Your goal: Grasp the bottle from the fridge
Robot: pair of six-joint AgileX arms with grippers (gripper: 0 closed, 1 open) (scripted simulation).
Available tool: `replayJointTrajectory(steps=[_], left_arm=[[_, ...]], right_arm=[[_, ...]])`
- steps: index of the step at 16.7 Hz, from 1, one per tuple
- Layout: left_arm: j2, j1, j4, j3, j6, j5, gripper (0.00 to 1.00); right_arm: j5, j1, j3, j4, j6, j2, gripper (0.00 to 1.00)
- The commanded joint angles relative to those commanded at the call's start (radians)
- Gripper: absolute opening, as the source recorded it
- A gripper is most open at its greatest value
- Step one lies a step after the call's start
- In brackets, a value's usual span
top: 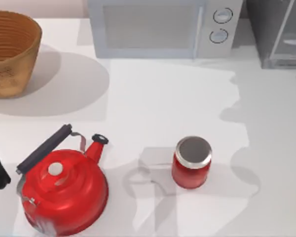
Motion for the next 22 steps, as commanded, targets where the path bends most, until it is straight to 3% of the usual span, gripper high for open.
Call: replayJointTrajectory(steps=[6,17,22], left_arm=[[0.0,0.0,0.0,0.0,0.0,0.0,1.0],[0.0,0.0,0.0,0.0,0.0,0.0,1.0],[0.0,0.0,0.0,0.0,0.0,0.0,1.0]], right_arm=[[0.049,0.05,-0.139,-0.165,-0.01,-0.309,0.0],[0.195,0.211,-0.645,-0.753,-0.005,-1.435,0.0],[0.25,0.275,-0.815,-0.955,-0.006,-1.791,0.0]])
